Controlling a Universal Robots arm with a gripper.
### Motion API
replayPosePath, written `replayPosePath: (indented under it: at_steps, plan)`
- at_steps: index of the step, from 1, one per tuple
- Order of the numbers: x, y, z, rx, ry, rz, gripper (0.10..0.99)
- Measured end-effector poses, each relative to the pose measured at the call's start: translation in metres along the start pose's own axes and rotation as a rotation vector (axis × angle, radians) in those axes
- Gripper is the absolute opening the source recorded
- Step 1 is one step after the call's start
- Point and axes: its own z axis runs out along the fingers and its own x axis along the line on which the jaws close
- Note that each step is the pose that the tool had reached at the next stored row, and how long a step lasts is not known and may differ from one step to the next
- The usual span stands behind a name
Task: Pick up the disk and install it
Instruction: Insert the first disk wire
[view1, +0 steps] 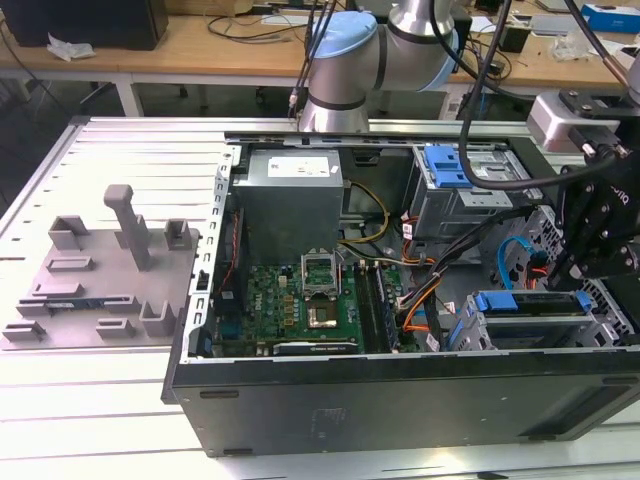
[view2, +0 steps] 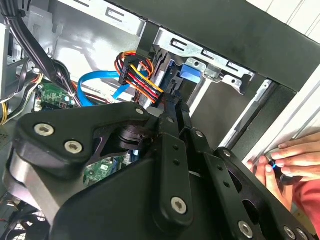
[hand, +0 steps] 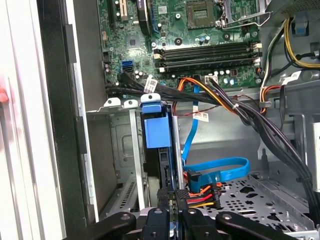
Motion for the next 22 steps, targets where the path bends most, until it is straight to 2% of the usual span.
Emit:
replayPosePath:
  at_steps: [22]
  plan:
    - [-0.0009,0.0001,0.0020,0.000,0.0001,0.000,0.165]
